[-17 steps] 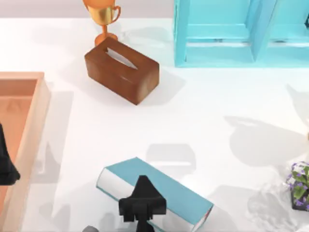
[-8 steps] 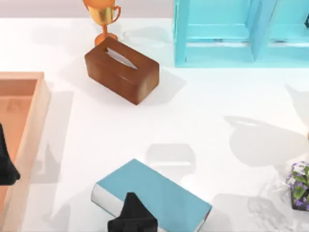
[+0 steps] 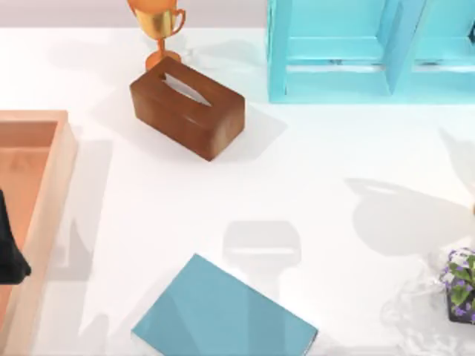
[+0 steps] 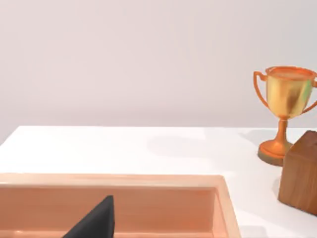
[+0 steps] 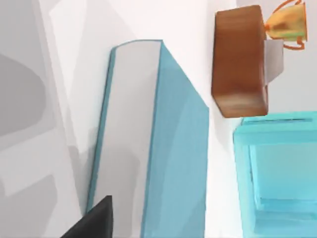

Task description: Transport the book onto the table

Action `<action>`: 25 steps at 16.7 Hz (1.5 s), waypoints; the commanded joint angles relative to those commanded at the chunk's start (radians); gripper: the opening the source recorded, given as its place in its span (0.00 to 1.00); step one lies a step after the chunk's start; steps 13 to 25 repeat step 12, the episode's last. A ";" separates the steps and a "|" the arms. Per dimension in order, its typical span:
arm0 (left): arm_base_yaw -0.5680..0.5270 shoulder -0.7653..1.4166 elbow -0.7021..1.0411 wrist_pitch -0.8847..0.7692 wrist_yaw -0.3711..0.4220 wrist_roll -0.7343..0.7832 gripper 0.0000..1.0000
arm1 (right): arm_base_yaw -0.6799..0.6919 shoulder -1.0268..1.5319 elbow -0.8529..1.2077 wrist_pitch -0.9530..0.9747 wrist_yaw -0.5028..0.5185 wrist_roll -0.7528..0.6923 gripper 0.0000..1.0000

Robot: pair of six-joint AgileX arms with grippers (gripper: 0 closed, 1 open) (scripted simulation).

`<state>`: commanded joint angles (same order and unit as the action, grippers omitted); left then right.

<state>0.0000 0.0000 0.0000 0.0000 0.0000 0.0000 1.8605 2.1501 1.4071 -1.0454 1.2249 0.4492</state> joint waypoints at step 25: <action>0.000 0.000 0.000 0.000 0.000 0.000 1.00 | 0.055 0.183 0.168 -0.633 -0.071 0.478 1.00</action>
